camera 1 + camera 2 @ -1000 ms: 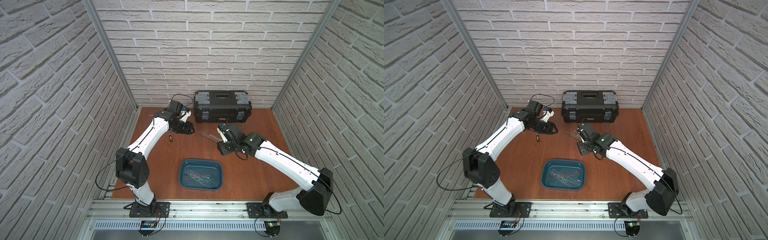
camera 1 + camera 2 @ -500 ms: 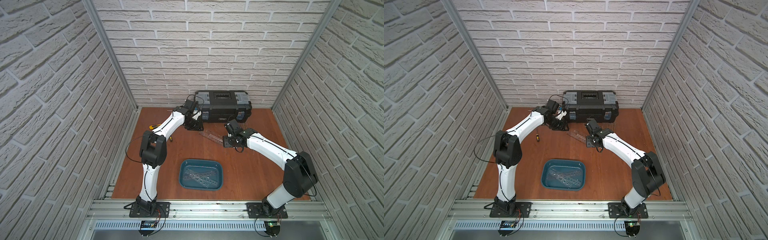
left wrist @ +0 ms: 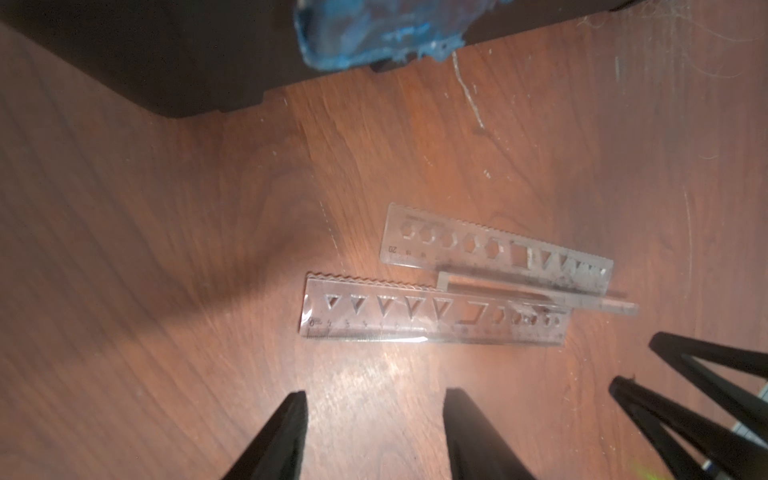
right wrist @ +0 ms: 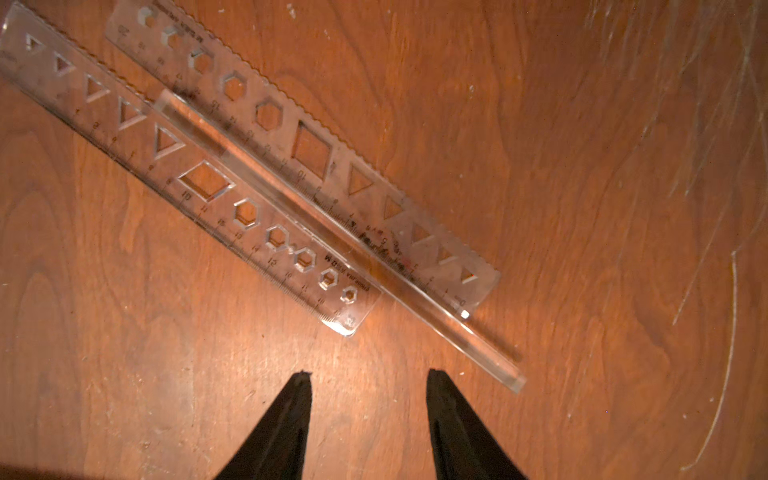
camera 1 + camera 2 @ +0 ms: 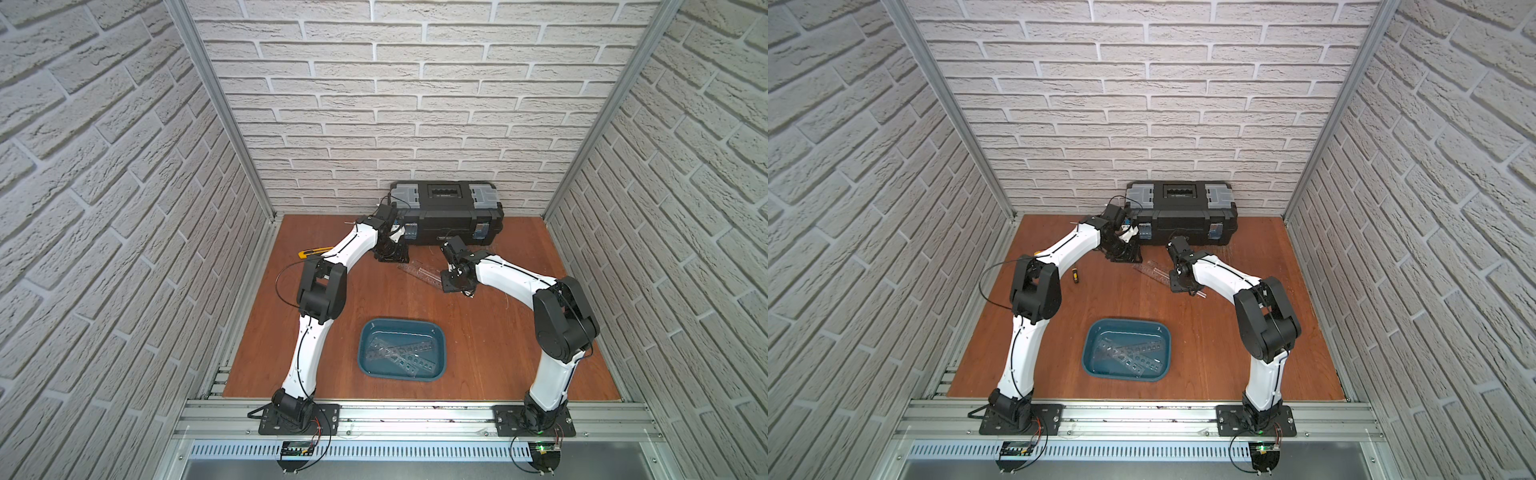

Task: Put the scattered rulers into the storage box
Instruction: Pick up the ruler from the center of the board.

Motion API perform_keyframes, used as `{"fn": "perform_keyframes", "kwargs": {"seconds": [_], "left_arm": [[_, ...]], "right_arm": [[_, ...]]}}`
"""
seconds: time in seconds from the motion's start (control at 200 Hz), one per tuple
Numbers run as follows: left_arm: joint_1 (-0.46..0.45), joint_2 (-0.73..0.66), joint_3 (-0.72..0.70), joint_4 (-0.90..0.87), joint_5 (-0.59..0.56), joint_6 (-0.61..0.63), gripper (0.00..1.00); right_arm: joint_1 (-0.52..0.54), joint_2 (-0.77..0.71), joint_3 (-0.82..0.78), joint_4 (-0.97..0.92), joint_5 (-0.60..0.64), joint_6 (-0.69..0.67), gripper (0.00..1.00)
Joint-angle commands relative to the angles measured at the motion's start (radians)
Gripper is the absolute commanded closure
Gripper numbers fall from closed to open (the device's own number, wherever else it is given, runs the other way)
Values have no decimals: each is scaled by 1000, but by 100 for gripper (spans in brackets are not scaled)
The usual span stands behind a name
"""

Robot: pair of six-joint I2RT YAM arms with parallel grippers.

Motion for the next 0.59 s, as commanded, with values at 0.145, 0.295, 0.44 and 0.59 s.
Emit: {"fn": "perform_keyframes", "kwargs": {"seconds": [0.145,0.295,0.44,0.59], "left_arm": [[-3,20,24,16,37,-8,43],[-2,-2,-10,27,46,-6,42],[-2,-26,-48,41,53,-8,42],[-4,-41,-71,58,64,-19,42]], "right_arm": [[-40,46,21,-20,50,-53,52],[-51,72,30,-21,50,-69,53],[-61,83,30,-15,44,-75,53],[-66,96,36,-22,45,-88,53]]}}
